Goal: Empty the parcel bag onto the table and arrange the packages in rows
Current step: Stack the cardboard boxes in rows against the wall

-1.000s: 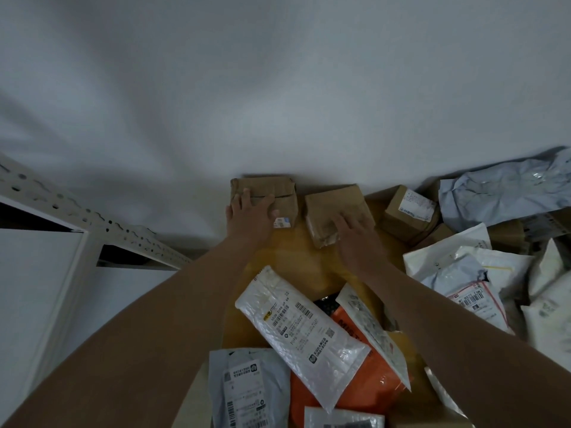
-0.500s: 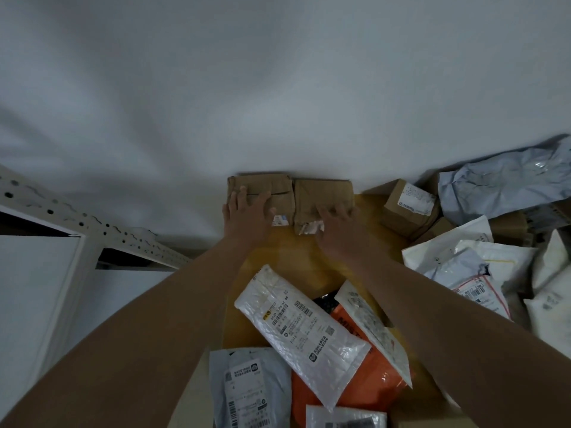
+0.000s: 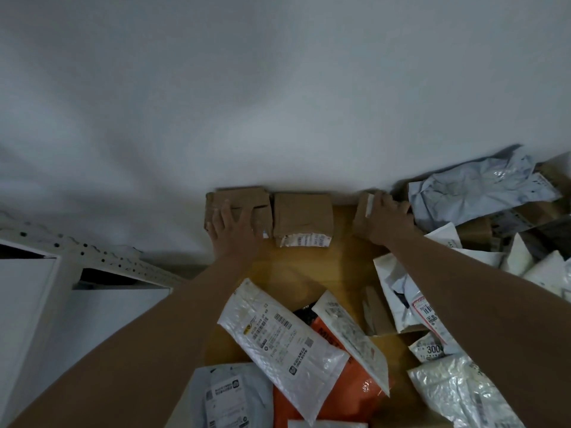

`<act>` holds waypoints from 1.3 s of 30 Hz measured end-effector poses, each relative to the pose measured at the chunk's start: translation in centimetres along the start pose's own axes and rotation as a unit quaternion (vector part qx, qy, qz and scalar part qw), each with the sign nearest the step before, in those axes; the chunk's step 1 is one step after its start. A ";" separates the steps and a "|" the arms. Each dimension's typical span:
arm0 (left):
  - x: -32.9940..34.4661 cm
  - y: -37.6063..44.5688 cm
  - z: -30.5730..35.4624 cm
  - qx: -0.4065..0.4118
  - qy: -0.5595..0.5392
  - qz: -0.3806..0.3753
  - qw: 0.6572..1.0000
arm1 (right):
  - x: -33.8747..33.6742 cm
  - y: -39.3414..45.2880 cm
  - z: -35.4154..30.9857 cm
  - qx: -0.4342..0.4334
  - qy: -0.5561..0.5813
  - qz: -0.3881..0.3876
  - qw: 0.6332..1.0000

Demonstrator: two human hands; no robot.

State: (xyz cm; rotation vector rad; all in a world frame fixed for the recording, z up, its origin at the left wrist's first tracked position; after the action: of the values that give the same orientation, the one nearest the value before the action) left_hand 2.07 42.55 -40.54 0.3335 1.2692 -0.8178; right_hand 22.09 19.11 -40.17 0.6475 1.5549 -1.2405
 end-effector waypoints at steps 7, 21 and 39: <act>0.3 0.5 -0.7 0.025 0.009 -0.049 0.998 | 0.3 1.2 -0.4 -0.104 -0.013 -0.048 0.993; -0.3 0.2 -0.7 0.032 -0.002 -0.069 0.997 | -0.1 -1.6 -0.9 -0.121 -0.105 -0.001 0.987; -0.2 -0.1 -1.3 0.065 0.013 -0.056 0.996 | -1.0 -1.0 -1.3 -0.168 -0.125 -0.019 0.978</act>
State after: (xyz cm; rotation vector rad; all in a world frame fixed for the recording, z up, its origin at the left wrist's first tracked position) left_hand 1.01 43.36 -40.75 0.3805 1.2705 -0.9983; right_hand 21.12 20.14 -38.92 0.2331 1.5204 -1.0100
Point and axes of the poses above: each hand's wrist, its own y-axis towards the middle knuckle, its own x-axis out of the palm, z = x × y, the point moved 2 cm from there along y, towards the middle knuckle, and after that the axes turned 3 degrees about -z, right-handed, at the moved point
